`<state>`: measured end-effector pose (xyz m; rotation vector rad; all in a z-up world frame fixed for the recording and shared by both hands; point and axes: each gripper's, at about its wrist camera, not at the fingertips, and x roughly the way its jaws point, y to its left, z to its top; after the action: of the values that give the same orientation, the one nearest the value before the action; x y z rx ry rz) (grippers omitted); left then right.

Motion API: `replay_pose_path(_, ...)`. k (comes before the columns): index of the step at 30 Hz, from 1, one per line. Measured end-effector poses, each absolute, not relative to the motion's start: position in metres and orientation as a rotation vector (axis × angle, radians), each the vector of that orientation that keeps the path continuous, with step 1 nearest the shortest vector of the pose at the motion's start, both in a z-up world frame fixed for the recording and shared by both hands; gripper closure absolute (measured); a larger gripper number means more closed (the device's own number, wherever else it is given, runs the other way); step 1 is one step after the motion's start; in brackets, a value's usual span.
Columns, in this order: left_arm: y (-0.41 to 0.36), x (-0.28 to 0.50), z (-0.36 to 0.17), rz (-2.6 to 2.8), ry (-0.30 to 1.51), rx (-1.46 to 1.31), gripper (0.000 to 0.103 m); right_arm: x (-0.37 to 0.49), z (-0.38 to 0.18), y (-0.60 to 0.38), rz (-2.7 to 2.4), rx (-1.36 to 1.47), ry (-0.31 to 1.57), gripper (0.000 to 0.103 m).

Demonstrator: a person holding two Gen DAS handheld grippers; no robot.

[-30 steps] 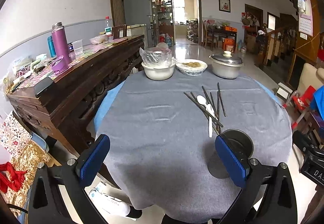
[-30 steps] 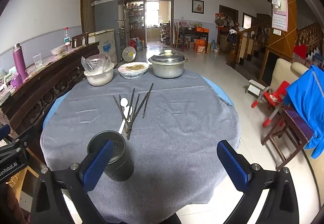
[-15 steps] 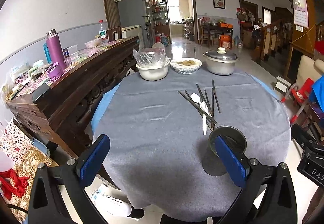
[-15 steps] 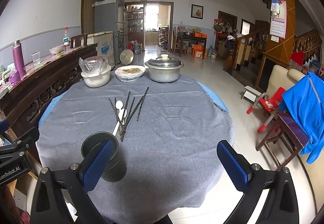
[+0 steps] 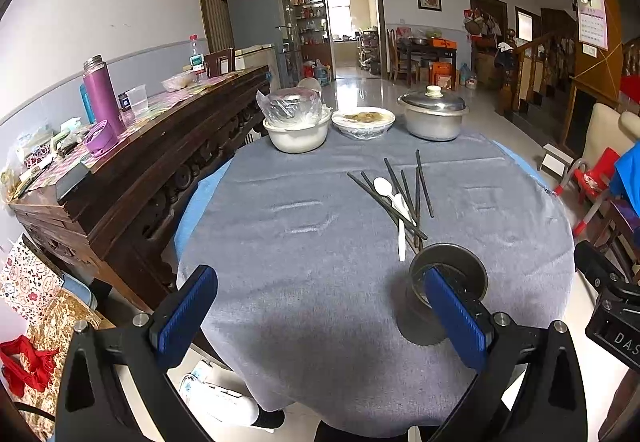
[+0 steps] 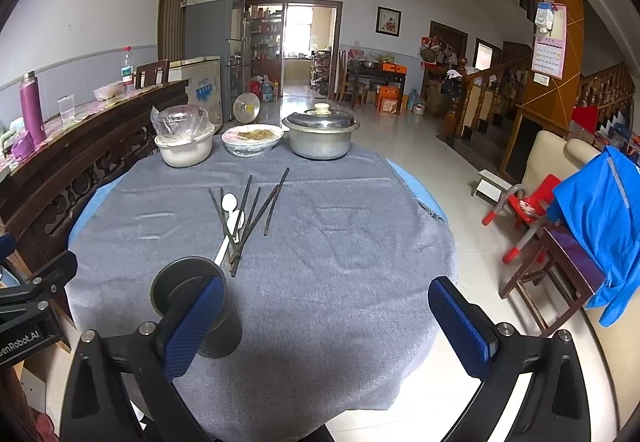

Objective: Organize utensils

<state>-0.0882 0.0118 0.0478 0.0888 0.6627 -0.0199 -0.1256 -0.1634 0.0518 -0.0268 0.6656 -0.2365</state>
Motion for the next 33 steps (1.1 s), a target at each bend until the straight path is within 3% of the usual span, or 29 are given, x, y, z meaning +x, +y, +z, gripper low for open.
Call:
replay_pose_path(21, 0.014, -0.074, 0.039, -0.036, 0.701, 0.069, 0.0, -0.114, 0.039, -0.166, -0.245, -0.049, 0.657, 0.0)
replay_pose_path(33, 0.032, 0.036, 0.025, -0.185, 0.854, -0.074, 0.0, -0.004, 0.026, -0.235, -0.056, 0.235, 0.774, 0.002)
